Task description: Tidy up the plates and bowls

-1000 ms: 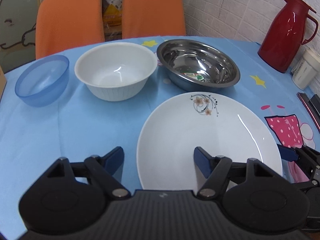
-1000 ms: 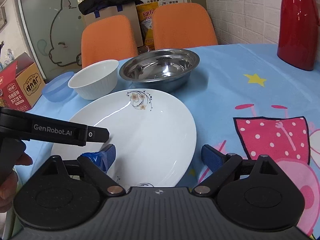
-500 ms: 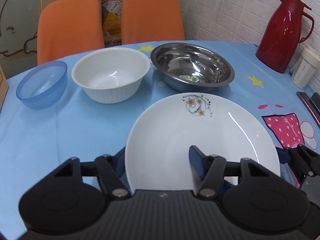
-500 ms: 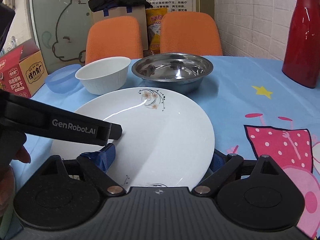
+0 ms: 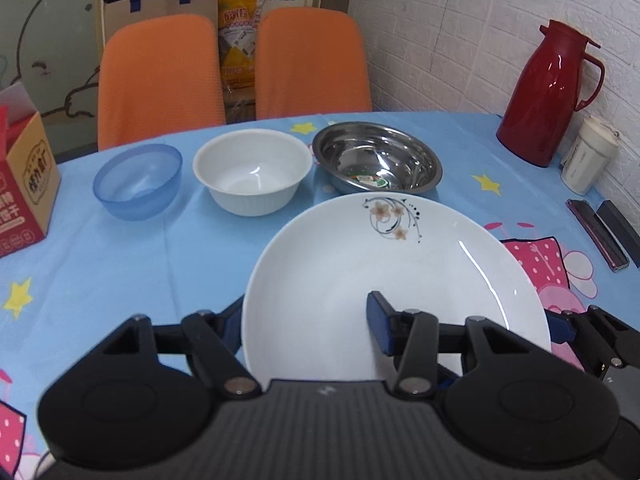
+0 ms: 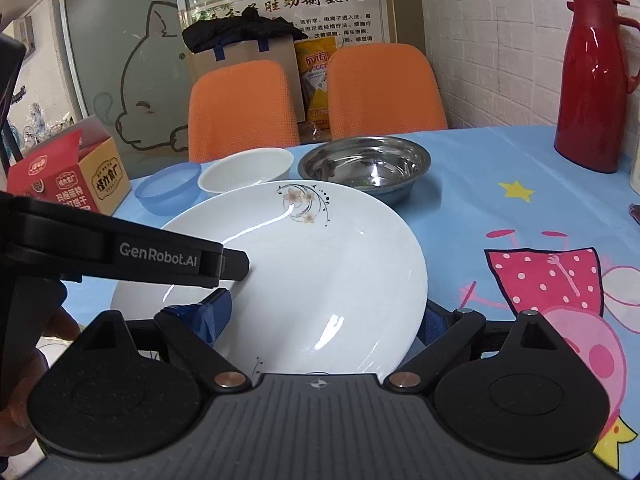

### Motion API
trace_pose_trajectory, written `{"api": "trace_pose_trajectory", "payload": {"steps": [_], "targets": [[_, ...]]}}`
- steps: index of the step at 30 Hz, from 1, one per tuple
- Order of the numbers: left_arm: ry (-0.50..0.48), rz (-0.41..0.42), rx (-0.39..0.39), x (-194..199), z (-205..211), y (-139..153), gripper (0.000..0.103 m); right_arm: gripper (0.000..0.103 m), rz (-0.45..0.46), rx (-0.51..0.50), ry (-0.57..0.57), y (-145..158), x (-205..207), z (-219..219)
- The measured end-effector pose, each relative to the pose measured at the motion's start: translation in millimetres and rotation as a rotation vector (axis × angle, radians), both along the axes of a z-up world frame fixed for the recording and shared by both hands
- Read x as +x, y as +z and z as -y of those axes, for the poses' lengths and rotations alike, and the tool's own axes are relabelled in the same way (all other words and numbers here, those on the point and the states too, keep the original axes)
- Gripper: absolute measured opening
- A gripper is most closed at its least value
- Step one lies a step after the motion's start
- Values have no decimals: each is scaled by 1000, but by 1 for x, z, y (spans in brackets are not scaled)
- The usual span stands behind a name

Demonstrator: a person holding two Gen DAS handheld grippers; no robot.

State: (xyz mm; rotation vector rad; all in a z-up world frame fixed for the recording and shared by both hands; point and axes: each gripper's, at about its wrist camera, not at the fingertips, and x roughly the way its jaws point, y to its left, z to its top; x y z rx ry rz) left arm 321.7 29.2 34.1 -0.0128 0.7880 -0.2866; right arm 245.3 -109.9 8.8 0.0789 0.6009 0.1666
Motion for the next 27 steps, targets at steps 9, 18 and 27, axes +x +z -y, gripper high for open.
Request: {"api": "trace_pose_trajectory", "payload": {"steps": [9, 18, 27], "targets": [[159, 52, 27, -78, -82, 23, 48, 82, 53, 14, 144, 18, -48, -66], [303, 8, -3, -138, -150, -7, 47, 82, 11, 0, 305, 6, -82, -131], [321, -23, -74, -143, -173, -36, 48, 82, -26, -60, 341, -13, -92, -153]]}}
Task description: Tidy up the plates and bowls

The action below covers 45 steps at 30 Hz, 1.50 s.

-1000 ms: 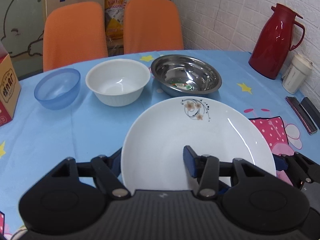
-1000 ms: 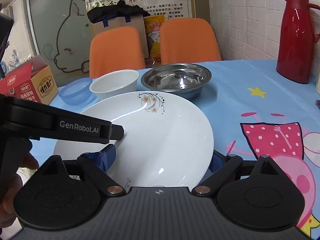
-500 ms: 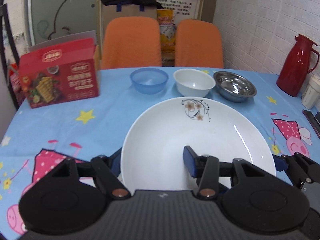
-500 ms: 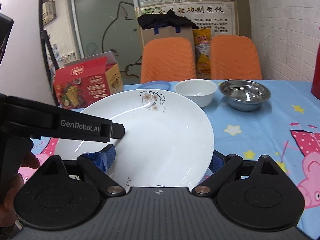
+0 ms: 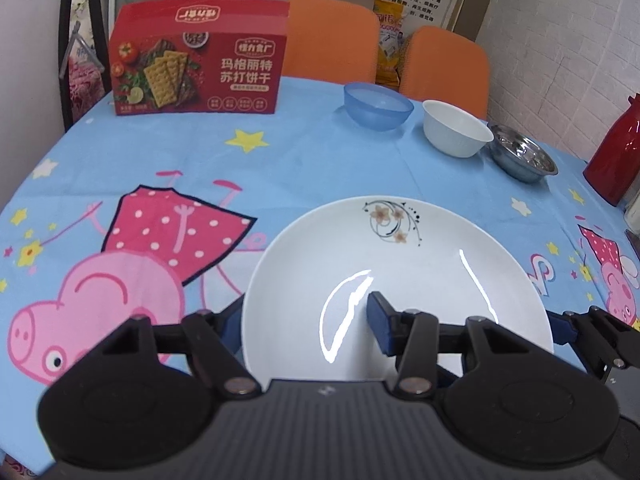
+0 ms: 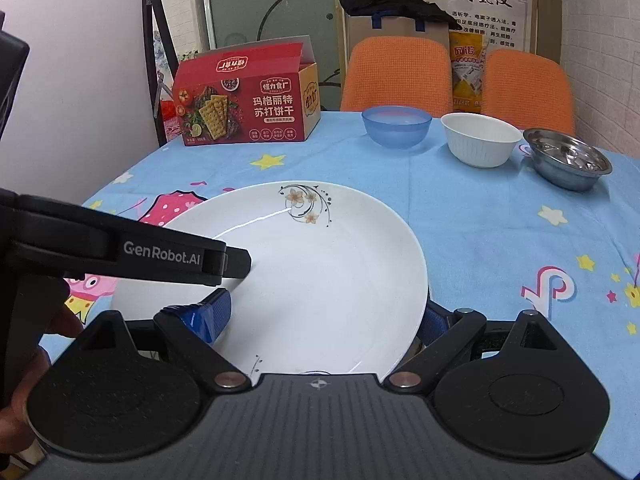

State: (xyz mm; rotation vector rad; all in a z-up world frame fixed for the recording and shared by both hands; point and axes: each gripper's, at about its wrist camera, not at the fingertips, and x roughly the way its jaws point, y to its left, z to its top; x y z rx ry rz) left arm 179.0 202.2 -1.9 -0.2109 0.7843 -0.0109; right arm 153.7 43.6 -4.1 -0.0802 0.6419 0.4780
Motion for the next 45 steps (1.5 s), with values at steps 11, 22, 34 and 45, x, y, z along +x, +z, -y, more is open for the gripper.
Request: {"api": "trace_pose_trajectory", "payload": {"steps": [11, 22, 34, 45], "targets": [[-6, 67, -22, -1, -6, 8, 60, 80, 6, -54, 22, 2, 1, -4], [-13, 118, -2, 2, 4, 28, 62, 81, -28, -68, 17, -2, 6, 4], [-82, 128, 22, 8, 41, 38, 72, 81, -2, 131, -169, 14, 17, 80], [-163, 105, 32, 40, 98, 40, 72, 81, -20, 123, -333, 20, 32, 145]]}}
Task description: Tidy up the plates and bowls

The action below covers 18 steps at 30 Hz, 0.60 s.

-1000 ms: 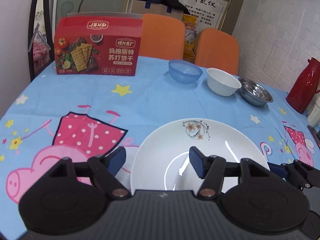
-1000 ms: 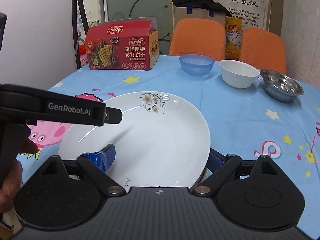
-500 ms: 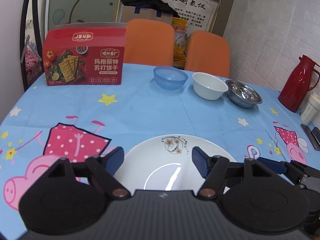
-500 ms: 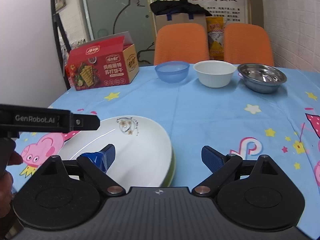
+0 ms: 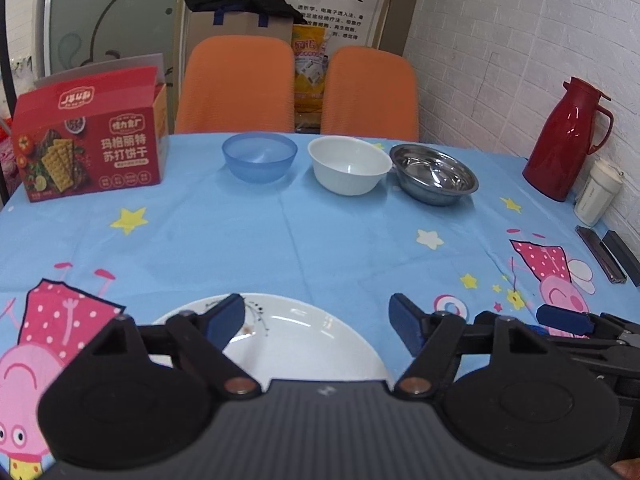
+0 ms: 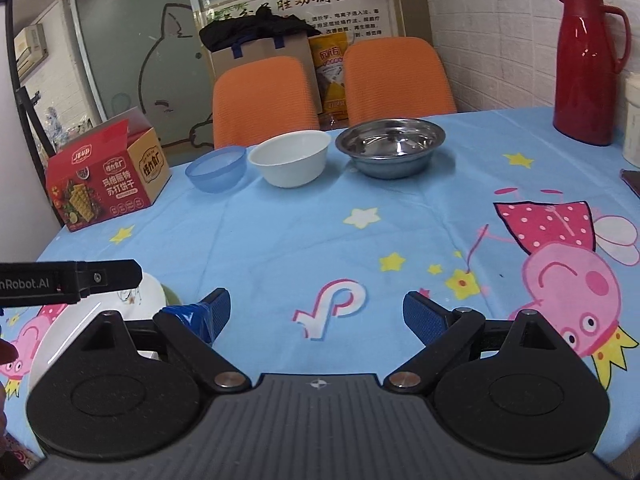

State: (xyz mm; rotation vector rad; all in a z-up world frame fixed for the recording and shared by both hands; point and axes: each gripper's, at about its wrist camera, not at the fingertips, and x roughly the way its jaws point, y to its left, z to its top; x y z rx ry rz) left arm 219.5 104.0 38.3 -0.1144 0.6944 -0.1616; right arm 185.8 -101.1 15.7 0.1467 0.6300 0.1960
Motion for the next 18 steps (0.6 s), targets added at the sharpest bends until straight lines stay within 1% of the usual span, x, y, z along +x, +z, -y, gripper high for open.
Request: {"api": "trace_pose_trajectory", "payload": {"steps": [2, 4, 7, 12, 15, 18], "targets": [[-7, -10, 3, 8, 8, 1, 72, 81, 6, 22, 19, 2, 4, 12], [-18, -23, 4, 17, 14, 2, 72, 81, 15, 22, 21, 4, 9, 23], [-33, -37, 15, 32, 24, 3, 72, 81, 16, 9, -6, 6, 22, 41], [-78, -71, 4, 63, 40, 7, 72, 81, 6, 56, -58, 5, 49, 76], [-95, -80, 14, 85, 52, 9, 72, 81, 3, 58, -64, 3, 63, 84], [-109, -70, 30, 106, 64, 14, 72, 81, -1, 55, -62, 1, 77, 89]]}}
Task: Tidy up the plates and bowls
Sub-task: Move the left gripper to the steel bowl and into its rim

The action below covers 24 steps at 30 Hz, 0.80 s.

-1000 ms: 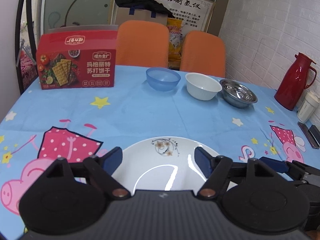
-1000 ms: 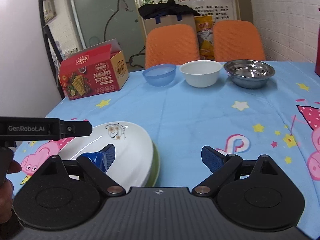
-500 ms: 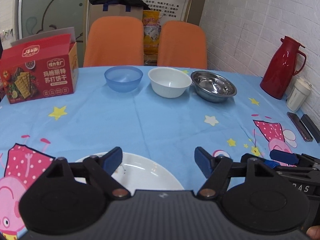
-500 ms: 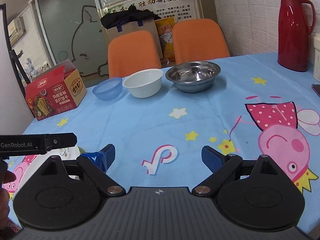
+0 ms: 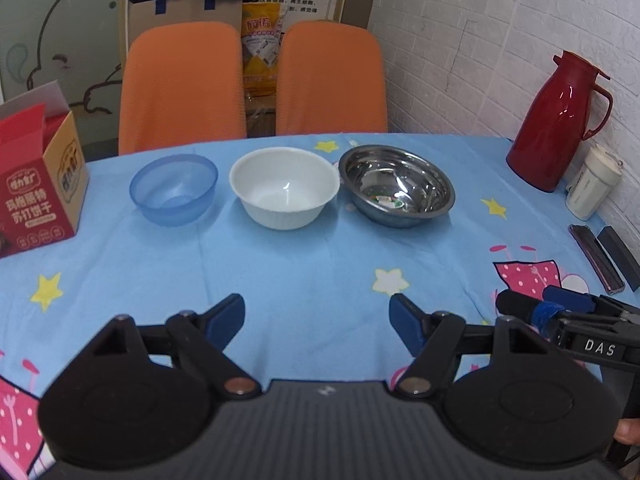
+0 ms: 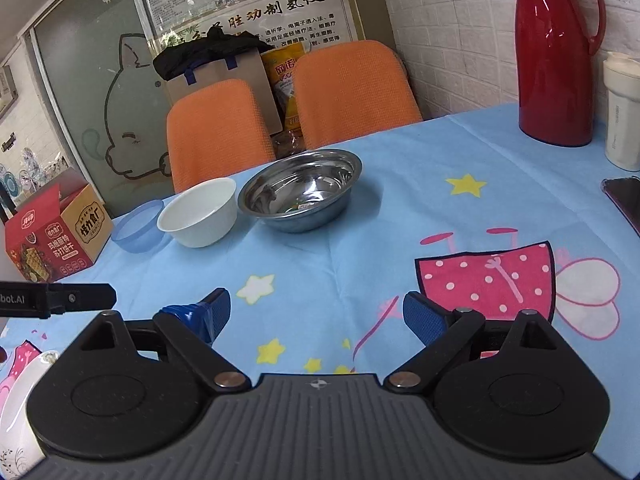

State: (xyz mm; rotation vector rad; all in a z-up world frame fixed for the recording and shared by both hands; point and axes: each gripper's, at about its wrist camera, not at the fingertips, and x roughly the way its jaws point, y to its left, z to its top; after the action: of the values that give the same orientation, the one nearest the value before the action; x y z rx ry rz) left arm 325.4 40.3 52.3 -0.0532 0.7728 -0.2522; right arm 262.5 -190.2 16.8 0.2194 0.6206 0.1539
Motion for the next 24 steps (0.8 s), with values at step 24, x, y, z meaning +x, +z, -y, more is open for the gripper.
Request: {"api": "trace_pose_trajectory", "payload": {"steps": [24], "targets": [[-101, -34, -120, 139, 44, 24, 72, 81, 0, -85, 31, 9, 84, 6]]}}
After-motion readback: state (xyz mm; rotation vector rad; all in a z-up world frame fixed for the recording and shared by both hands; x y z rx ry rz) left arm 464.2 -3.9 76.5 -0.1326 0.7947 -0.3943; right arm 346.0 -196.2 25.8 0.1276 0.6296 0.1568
